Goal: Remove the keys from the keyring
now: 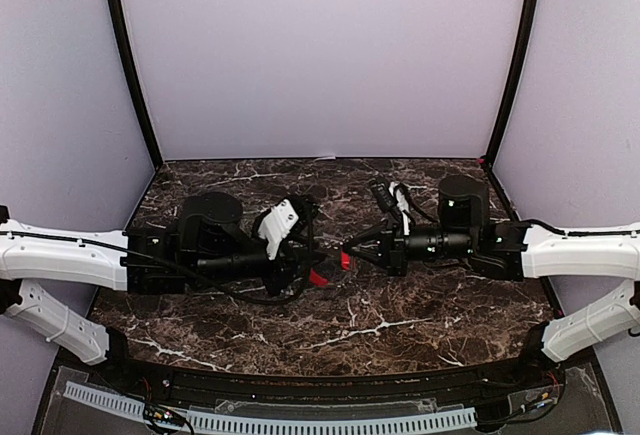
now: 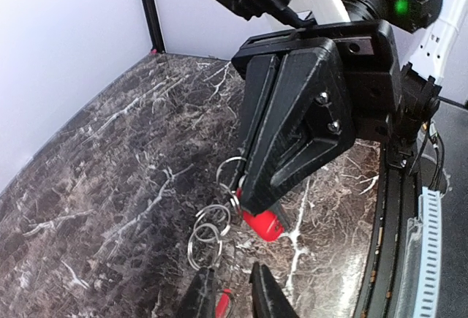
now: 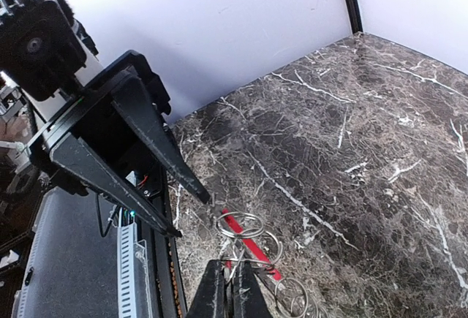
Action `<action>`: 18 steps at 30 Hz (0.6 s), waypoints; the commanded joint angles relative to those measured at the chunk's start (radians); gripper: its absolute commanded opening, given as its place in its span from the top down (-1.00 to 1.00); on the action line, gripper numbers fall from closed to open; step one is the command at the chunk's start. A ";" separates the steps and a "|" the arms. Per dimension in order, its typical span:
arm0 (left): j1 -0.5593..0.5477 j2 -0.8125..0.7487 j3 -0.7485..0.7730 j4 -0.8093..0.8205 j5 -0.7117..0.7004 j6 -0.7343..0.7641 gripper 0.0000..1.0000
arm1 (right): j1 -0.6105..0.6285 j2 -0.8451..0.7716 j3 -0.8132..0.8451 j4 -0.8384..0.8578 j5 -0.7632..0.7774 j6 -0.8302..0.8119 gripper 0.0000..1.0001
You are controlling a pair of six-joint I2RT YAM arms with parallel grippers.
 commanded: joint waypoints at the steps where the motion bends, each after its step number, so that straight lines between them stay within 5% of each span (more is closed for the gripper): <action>1: -0.005 -0.080 -0.057 0.091 0.021 -0.058 0.37 | -0.021 -0.036 -0.020 0.117 -0.124 0.007 1.00; 8: 0.005 -0.188 -0.093 0.133 0.158 -0.121 -0.24 | -0.065 -0.055 -0.035 0.170 -0.292 0.015 1.00; 18: 0.005 -0.121 -0.002 0.078 0.299 -0.024 -0.42 | -0.071 -0.053 0.034 0.108 -0.488 -0.012 1.00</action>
